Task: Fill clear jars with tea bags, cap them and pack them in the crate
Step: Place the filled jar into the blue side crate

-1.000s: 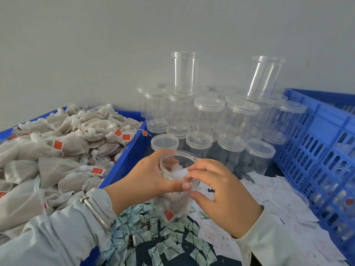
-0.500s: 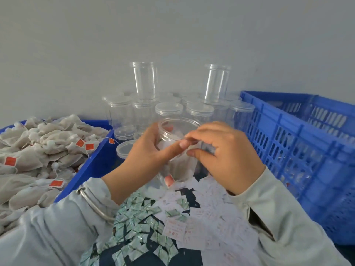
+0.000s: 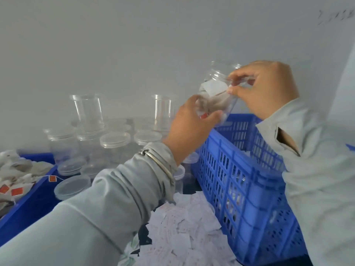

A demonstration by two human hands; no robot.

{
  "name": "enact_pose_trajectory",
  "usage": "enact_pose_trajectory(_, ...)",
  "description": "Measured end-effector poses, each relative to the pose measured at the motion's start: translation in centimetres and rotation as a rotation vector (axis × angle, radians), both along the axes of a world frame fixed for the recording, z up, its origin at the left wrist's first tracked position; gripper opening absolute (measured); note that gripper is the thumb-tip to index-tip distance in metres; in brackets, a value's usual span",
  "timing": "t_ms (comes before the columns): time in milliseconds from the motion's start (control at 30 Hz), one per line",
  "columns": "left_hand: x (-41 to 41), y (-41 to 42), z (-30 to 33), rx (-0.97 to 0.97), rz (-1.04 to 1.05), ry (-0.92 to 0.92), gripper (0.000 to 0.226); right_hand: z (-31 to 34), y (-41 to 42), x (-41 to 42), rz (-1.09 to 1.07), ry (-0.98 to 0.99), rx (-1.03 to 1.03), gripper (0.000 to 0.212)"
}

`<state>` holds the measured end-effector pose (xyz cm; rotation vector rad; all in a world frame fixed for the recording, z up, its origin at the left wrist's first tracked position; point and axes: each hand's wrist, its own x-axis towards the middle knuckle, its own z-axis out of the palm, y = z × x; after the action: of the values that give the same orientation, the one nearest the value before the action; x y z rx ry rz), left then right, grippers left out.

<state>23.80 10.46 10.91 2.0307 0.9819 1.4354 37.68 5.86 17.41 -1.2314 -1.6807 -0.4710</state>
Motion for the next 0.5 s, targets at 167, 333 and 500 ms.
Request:
enact_pose_trajectory(167,4.6,0.0,-4.9,-0.119,-0.136,0.294,0.044,-0.3,5.3,5.2,-0.190,-0.008,-0.211,0.022)
enact_pose_trajectory(333,7.3,-0.7,-7.3,-0.041,-0.253,0.321,0.031,-4.5,10.8,7.8,-0.348,-0.096,-0.545,0.020)
enact_pose_trajectory(500,9.0,-0.7,-9.8,0.073,-0.187,0.001,0.032,-7.2,14.0,7.7,-0.417,-0.315,-0.832,0.021)
